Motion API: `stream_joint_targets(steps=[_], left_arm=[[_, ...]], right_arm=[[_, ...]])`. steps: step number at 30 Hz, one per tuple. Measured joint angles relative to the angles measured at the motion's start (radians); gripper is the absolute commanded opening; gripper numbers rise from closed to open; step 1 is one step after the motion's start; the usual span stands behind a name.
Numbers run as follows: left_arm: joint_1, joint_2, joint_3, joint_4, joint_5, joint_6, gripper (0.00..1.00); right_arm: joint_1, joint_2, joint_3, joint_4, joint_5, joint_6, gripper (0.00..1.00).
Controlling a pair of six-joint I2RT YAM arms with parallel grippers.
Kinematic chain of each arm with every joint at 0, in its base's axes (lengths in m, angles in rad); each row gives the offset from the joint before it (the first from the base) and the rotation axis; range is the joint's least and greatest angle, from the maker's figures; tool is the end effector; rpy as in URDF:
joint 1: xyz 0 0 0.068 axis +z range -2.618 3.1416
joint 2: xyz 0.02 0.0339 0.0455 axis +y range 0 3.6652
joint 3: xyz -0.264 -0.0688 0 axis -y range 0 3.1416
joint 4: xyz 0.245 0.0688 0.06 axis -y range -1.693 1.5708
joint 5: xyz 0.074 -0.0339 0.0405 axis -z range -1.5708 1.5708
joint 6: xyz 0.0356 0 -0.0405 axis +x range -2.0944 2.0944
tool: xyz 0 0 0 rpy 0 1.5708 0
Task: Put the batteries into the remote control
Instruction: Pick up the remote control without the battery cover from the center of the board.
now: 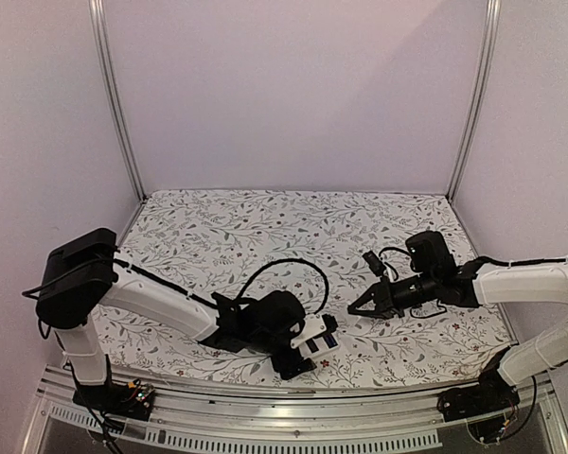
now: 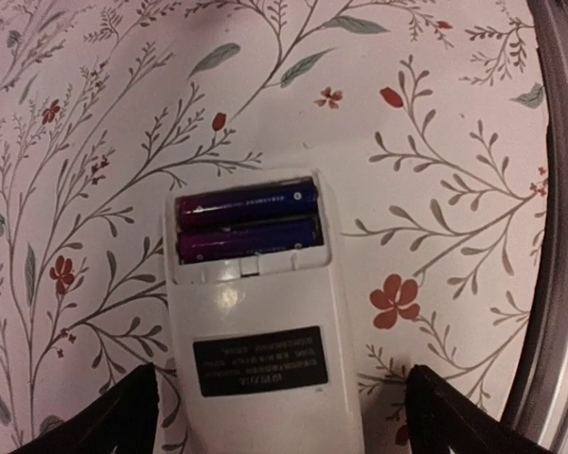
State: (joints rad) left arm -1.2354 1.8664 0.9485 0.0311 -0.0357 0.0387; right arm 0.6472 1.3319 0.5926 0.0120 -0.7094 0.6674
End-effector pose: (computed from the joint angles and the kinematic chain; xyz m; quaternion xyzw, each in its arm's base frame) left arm 0.1206 -0.3420 0.1230 0.5555 0.7607 -0.1750 0.2865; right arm 0.1890 0.1719 0.1821 -0.1335 0.8570 0.4854 0.1103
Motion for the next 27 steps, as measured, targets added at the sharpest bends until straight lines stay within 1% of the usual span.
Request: stream_joint_targets(steps=[2, 5, 9, 11, 14, 18, 23, 27], left_arm=[[-0.004, 0.023, 0.025, -0.011, -0.018, -0.011, 0.79], [-0.005, 0.043, 0.054, -0.025, -0.026, -0.021, 0.64], [-0.006, 0.045, 0.055, -0.03, -0.018, -0.031, 0.47], [-0.006, 0.045, 0.054, -0.028, -0.01, -0.028, 0.36], [-0.006, 0.045, 0.053, -0.026, -0.001, -0.027, 0.23], [-0.005, 0.042, 0.044, -0.011, 0.0, -0.027, 0.0], [-0.006, 0.016, -0.01, 0.052, -0.027, -0.021, 0.0], [-0.009, -0.056, -0.11, 0.155, -0.091, 0.016, 0.0]], right_arm=[[0.0, 0.0, -0.003, 0.001, 0.0, -0.003, 0.0], [0.0, -0.001, -0.008, 0.001, 0.001, -0.006, 0.0], [0.0, -0.005, -0.019, 0.001, 0.005, -0.008, 0.0], [0.0, -0.011, -0.024, 0.004, 0.008, -0.007, 0.0], [0.0, -0.022, -0.025, 0.006, 0.013, -0.006, 0.0], [0.0, -0.039, -0.031, 0.018, 0.021, 0.0, 0.0], [0.0, -0.07, -0.039, 0.031, 0.027, 0.023, 0.0], [0.0, -0.122, -0.034, 0.042, 0.027, 0.044, 0.0]])
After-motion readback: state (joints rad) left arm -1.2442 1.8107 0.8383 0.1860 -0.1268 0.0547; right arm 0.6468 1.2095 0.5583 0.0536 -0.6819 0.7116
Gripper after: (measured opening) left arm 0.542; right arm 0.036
